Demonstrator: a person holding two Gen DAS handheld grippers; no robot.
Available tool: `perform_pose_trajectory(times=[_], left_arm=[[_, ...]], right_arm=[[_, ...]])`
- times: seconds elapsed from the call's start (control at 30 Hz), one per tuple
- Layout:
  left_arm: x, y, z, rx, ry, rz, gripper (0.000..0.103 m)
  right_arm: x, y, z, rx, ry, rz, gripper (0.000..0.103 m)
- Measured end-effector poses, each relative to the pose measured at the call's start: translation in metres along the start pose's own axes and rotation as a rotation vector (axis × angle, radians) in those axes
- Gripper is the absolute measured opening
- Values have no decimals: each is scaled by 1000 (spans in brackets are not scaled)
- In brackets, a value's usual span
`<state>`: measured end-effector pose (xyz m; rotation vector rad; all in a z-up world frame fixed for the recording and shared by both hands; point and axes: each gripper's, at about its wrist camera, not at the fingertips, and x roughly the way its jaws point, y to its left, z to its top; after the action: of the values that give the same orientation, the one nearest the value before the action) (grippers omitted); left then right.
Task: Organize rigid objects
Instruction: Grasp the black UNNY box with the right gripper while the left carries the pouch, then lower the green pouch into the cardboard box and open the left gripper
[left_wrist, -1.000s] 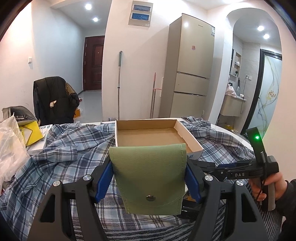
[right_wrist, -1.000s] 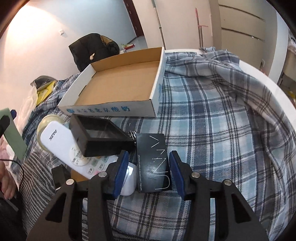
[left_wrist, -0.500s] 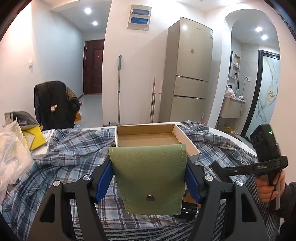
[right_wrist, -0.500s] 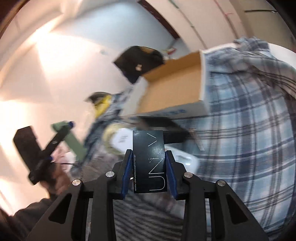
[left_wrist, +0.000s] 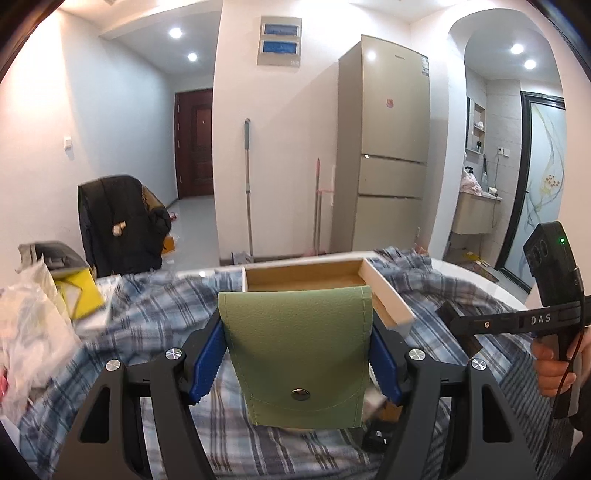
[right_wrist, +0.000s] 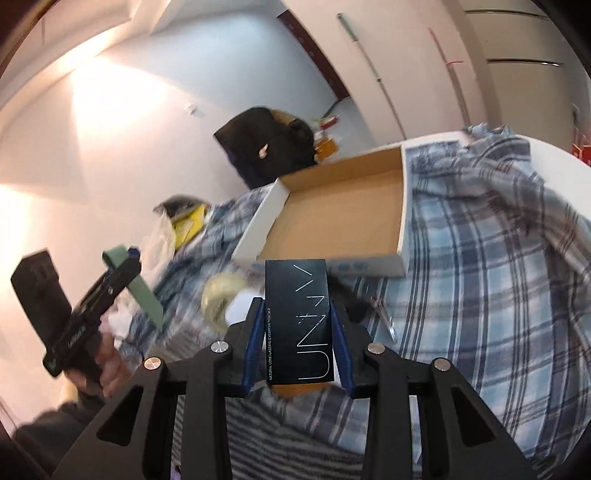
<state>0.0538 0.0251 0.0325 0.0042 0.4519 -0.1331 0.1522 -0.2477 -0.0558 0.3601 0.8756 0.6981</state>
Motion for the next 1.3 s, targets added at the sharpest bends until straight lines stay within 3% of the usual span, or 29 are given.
perform_pose_trajectory(times=[0.13,0.2,0.27,0.37,0.47,0.57,0.63,0.8,0.93,1.1,1.3], left_arm=[[-3,13,30,-43,-70,72,72],[-1,18,50,-54,-87,68,72],[5,17,66,-35,-109,90,72],[28,12,88,-21,-72,88,72],[52,8,103,-71,-13,29,72],[80,-2,109,-46,43,46,72],[96,0,104,-39,80,55,72],[153,16,67,-54,256,62,72],[192,15,36,-49,401,28,72],[221,4,15,40,446,96,72],[229,6,9,50,499,124,72]], right_arm=[[-4,13,29,-15,-64,-63,33],[-3,24,45,-43,-100,-107,33],[1,40,59,-105,-126,-221,33],[17,57,80,-126,-147,-331,33],[36,59,97,-62,-141,-333,33],[55,56,107,-34,-142,-366,33],[64,49,107,-17,-136,-362,33],[87,30,100,-5,-93,-355,33],[106,16,91,6,-53,-368,33],[120,2,82,-2,-23,-386,33],[122,2,81,-11,-17,-398,33]])
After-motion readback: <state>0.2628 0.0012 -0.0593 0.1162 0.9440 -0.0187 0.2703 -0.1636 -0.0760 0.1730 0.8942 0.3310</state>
